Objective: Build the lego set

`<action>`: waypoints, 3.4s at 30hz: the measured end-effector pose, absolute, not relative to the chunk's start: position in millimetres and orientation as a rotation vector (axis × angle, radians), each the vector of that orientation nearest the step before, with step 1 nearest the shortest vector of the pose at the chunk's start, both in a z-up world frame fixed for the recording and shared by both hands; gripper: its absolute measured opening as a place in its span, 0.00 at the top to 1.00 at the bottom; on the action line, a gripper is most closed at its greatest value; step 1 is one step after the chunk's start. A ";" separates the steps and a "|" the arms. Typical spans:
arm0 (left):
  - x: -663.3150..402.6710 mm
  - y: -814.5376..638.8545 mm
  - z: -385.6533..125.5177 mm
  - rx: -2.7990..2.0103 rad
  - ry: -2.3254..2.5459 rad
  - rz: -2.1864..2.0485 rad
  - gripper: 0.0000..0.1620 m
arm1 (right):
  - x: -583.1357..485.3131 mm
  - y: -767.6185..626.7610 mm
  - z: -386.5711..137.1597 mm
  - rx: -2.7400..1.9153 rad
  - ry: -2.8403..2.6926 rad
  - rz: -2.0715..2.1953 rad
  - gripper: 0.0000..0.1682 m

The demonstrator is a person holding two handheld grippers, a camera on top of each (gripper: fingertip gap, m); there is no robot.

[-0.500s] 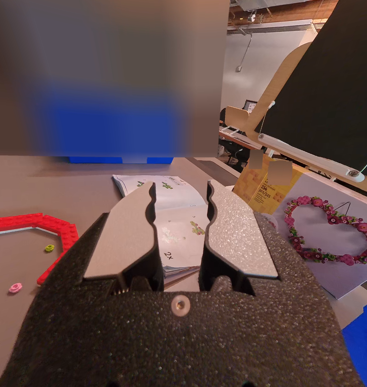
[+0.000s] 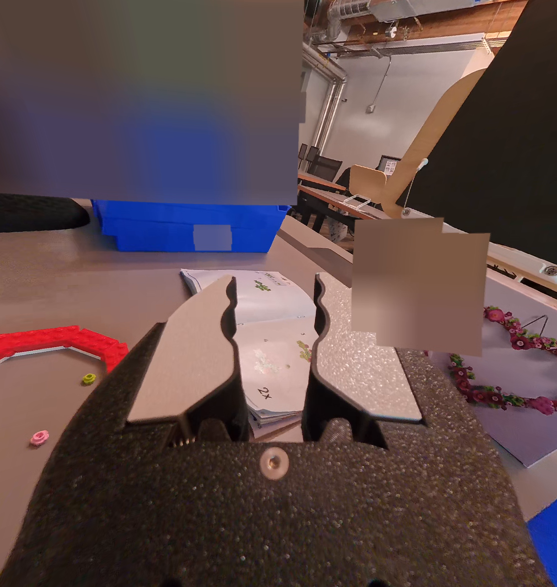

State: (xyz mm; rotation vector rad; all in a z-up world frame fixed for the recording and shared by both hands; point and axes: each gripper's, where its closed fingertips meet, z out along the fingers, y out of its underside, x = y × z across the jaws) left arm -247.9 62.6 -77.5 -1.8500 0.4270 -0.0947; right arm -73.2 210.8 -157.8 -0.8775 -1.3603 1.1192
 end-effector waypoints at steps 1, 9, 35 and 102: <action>-231.8 61.3 -63.0 -1.734 0.370 -0.230 0.92 | -73.4 210.3 -157.9 -0.877 -1.362 1.121 0.72; -187.8 29.0 -9.3 -1.084 0.112 -0.939 0.93 | -74.4 205.8 -160.8 -0.873 -1.390 1.118 0.72; -148.4 11.0 -43.3 -1.024 0.020 -0.864 0.93 | -78.7 201.2 -172.3 -0.885 -1.460 1.086 0.70; -104.3 9.3 -71.9 -0.735 -0.222 -1.611 0.95 | -88.7 99.5 -119.6 -0.480 -1.742 1.335 0.67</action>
